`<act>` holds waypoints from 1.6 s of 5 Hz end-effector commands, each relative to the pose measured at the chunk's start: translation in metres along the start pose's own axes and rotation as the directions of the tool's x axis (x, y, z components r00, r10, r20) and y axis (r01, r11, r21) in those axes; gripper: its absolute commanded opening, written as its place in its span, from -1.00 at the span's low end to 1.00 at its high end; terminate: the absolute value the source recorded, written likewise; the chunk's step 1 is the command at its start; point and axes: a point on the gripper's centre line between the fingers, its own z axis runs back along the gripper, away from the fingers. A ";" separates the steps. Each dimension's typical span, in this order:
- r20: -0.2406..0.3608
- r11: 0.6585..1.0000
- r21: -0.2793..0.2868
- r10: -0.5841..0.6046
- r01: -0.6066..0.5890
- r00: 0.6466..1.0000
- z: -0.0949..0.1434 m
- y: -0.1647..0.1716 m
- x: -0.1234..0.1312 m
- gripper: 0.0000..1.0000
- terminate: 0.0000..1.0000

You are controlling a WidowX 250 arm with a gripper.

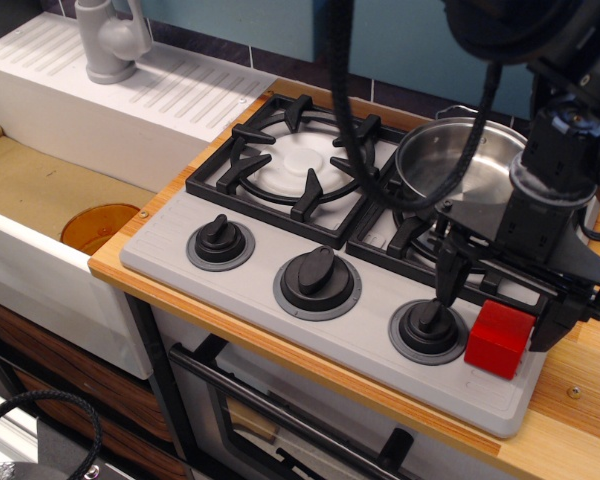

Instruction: Put redcube in pan and put pan on stove

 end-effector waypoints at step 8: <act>-0.053 0.995 0.103 -0.011 0.016 0.999 0.064 0.014 0.013 -1.00 -1.00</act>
